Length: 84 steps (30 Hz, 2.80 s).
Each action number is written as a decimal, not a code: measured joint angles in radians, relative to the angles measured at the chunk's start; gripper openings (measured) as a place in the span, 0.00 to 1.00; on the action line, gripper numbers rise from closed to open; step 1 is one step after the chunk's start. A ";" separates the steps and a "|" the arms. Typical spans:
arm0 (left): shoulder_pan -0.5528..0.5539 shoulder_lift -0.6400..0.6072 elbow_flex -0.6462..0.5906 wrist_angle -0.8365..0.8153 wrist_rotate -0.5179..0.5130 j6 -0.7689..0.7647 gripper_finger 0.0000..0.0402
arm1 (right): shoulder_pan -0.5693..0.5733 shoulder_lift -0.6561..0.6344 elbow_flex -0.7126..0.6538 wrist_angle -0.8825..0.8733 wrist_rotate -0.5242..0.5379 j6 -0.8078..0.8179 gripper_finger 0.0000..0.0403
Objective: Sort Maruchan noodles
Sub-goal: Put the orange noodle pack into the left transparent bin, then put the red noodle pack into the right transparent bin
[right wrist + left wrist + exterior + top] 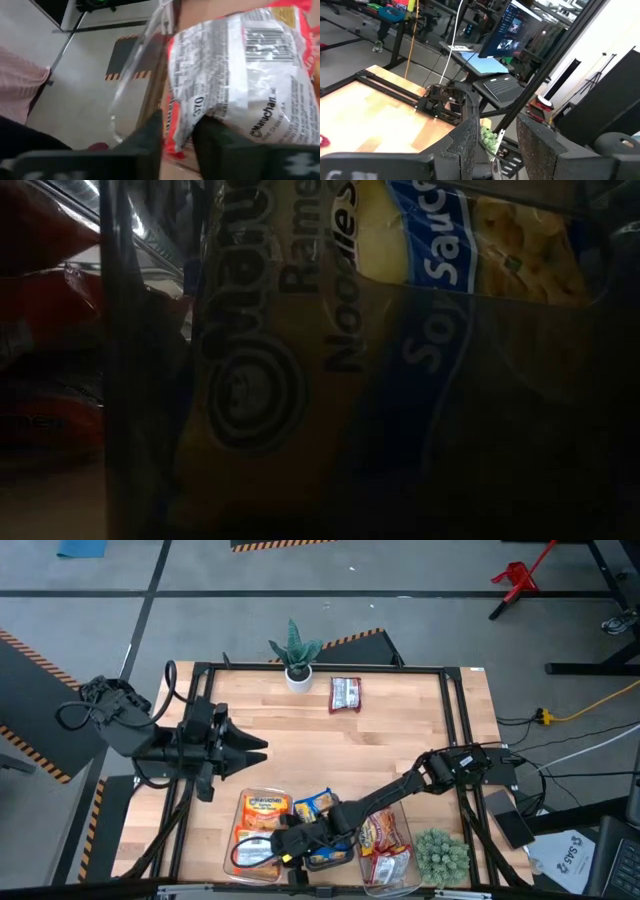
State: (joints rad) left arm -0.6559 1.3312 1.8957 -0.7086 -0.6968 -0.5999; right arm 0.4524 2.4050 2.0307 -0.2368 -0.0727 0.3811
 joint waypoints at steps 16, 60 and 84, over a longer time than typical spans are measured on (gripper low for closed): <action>-0.031 -0.002 -0.025 -0.361 -0.078 -0.274 0.32 | 0.033 -0.076 0.299 -0.608 0.250 -0.328 0.46; -0.248 0.328 -0.718 0.138 0.122 -0.895 0.32 | 0.196 -0.402 0.322 -1.309 0.674 0.185 0.42; 0.755 -0.032 -0.664 0.299 0.516 0.013 0.40 | -0.538 -0.664 0.310 -1.335 0.712 0.055 0.60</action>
State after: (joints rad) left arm 0.0990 1.2988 1.2316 -0.4095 -0.1810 -0.5869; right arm -0.0859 1.7411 2.3409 -1.5714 0.6389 0.4356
